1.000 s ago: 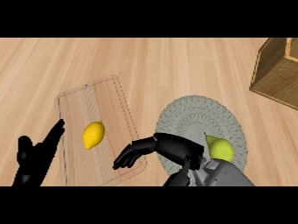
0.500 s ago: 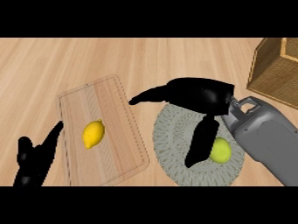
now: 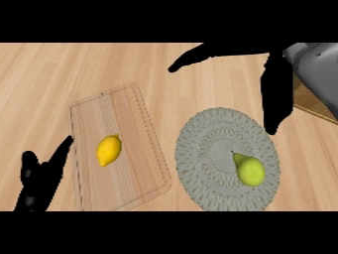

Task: Pick the pear from the placemat and place it in the basket

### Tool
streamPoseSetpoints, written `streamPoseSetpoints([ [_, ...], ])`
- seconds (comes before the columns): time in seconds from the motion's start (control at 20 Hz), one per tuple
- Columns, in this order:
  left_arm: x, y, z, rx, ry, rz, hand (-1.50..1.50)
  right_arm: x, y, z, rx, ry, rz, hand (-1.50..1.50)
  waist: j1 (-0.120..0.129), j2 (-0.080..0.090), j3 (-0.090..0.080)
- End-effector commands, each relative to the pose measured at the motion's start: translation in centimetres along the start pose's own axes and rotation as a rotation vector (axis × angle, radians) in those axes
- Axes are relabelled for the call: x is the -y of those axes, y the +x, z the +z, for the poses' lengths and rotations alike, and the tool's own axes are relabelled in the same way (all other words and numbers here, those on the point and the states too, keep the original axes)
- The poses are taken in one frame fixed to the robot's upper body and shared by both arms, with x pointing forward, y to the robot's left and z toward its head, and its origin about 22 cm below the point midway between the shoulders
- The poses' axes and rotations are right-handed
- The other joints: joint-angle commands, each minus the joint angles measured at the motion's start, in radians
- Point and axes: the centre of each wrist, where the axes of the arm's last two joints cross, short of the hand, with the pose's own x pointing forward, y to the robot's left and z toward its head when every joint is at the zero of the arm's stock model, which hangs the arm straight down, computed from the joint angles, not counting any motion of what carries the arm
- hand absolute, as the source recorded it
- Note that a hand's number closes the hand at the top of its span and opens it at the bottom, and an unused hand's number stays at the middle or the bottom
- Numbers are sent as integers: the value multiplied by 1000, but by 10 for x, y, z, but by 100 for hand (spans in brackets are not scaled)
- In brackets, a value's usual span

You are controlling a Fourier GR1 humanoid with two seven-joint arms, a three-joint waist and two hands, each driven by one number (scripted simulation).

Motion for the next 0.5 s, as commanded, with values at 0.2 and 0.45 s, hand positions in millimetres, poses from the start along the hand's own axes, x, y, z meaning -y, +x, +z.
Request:
streamPoseSetpoints([
  [0.2, 4, -13, 1, -60, -9, -6, 0, 31, -4, 22, -100, 267, 99, -150, -3, 8, -7],
  [0.45, 5, -21, -4, -65, 2, 3, 0, 30, -4, 10, -70, 271, 86, -150, -17, 6, -8],
])
